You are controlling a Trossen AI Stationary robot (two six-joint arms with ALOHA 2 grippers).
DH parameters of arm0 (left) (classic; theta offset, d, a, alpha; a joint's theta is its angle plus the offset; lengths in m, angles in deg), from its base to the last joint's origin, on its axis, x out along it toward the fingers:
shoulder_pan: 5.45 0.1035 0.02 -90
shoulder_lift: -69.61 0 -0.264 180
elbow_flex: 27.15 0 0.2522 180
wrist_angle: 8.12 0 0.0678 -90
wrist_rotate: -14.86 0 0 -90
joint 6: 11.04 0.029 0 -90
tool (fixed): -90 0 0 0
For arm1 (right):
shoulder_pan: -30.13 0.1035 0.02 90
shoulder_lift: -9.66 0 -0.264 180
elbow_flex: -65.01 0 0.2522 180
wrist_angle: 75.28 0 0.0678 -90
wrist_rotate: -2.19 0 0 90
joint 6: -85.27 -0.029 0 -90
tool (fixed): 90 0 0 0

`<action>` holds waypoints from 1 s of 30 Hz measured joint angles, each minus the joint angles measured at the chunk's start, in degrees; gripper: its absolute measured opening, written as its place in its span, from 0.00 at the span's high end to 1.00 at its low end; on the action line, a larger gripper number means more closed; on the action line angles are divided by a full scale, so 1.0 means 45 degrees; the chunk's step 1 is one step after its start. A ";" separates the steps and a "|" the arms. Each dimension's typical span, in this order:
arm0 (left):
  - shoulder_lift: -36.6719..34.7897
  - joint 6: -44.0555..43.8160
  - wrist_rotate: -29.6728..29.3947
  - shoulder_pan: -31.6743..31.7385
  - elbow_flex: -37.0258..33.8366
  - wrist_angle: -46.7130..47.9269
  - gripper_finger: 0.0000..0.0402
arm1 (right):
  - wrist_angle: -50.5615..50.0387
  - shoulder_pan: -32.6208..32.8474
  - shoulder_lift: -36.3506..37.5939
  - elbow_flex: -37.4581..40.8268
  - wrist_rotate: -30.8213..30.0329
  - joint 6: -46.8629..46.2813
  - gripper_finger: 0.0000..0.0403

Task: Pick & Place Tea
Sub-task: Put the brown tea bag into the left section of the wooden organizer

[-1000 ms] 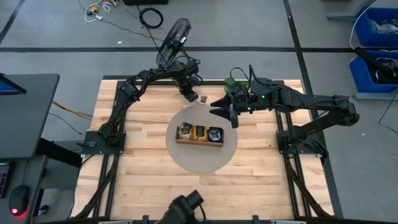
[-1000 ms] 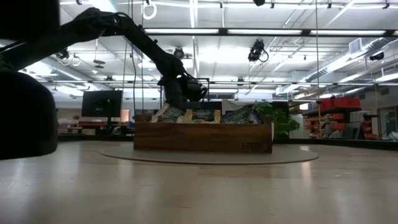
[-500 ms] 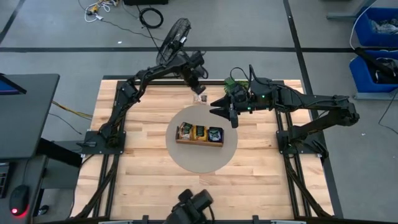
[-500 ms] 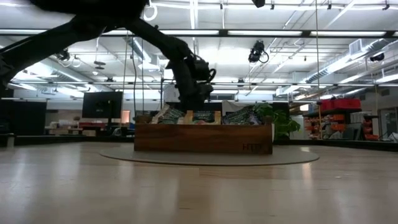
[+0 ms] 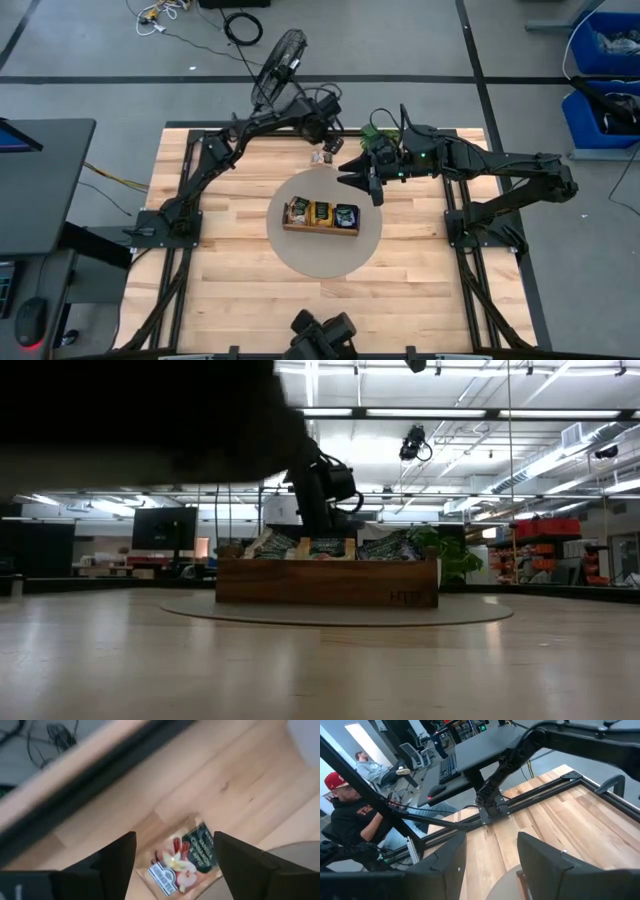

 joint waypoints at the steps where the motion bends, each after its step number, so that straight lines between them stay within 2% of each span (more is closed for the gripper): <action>1: 0.0097 -0.0197 0.0017 -0.0013 0.0000 0.0079 0.32 | -0.0016 0.0000 0.0000 0.0005 0.0039 0.0000 0.55; 16: 0.0720 -0.3814 0.1228 0.0040 0.0015 -0.0315 0.31 | -0.0380 0.0000 0.0000 0.0005 0.0295 0.0200 0.55; 20: 0.0766 -0.4715 0.1195 0.0134 0.0000 -0.0249 0.31 | -0.0637 0.0010 0.0000 0.0005 0.0563 0.0203 0.55; 28: 0.1011 -0.4879 0.1310 0.0248 0.0049 -0.0567 0.32 | -0.1263 0.0010 0.0000 0.0005 0.0700 0.0360 0.55; 30: 0.1059 -0.4614 0.0791 0.0056 0.0140 -0.0602 0.34 | -0.1319 0.0010 0.0000 0.0005 0.0771 0.0436 0.55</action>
